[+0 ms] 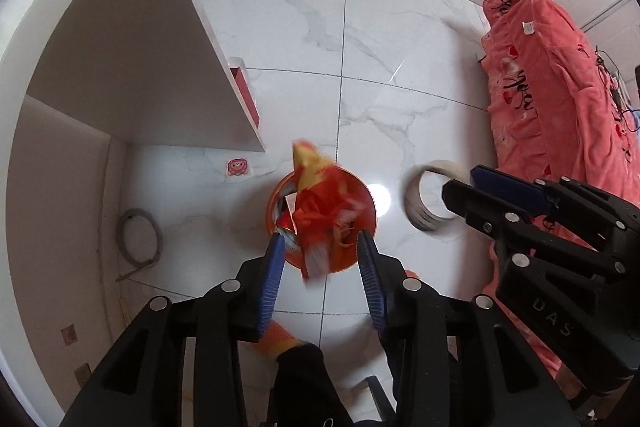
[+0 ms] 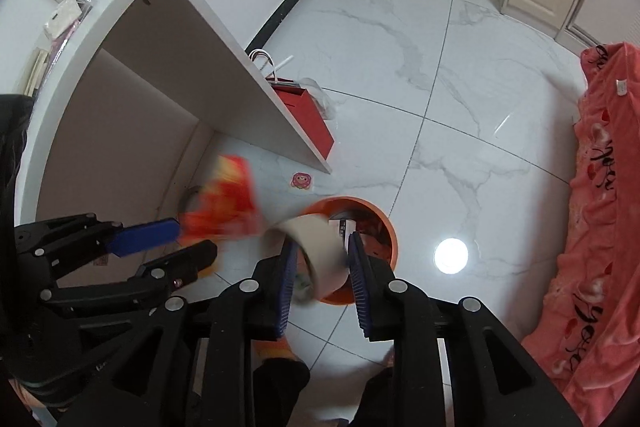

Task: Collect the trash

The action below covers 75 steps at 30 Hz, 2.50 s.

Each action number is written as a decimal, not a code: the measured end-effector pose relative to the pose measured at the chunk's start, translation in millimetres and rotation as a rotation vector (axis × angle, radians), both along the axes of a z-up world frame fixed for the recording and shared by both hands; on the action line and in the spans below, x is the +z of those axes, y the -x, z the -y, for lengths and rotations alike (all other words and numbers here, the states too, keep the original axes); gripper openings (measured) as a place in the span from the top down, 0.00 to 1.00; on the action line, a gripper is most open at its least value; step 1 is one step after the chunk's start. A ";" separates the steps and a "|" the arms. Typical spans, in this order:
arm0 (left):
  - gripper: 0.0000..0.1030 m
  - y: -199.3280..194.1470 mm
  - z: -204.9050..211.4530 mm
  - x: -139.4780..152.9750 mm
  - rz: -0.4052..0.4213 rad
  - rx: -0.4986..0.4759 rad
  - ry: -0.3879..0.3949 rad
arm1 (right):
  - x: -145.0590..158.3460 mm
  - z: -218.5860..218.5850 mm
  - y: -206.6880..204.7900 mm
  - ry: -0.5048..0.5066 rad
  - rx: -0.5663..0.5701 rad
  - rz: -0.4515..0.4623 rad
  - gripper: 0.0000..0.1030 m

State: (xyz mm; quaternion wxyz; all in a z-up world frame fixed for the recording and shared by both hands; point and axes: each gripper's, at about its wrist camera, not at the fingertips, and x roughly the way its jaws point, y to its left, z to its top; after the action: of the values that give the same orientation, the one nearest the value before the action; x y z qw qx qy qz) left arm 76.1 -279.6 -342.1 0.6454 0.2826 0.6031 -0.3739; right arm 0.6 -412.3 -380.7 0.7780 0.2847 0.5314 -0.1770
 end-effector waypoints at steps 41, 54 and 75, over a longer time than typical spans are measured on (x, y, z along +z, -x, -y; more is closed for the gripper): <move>0.05 53.2 -195.5 348.1 0.832 0.495 0.412 | 375.8 -146.7 59.7 0.417 0.130 0.776 0.05; 0.05 79.8 -255.4 353.4 0.881 0.687 0.378 | 374.3 -183.8 40.2 0.389 0.293 0.772 0.05; 0.05 86.6 -275.8 352.6 0.885 0.756 0.327 | 371.7 -209.9 26.7 0.378 0.399 0.775 0.05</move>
State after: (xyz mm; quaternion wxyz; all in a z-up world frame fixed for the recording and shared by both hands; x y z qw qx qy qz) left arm -10.5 -3.8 10.6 0.9583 0.0745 0.2708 -0.0531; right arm -26.1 -202.4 -9.0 0.9758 0.0757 0.2049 0.0018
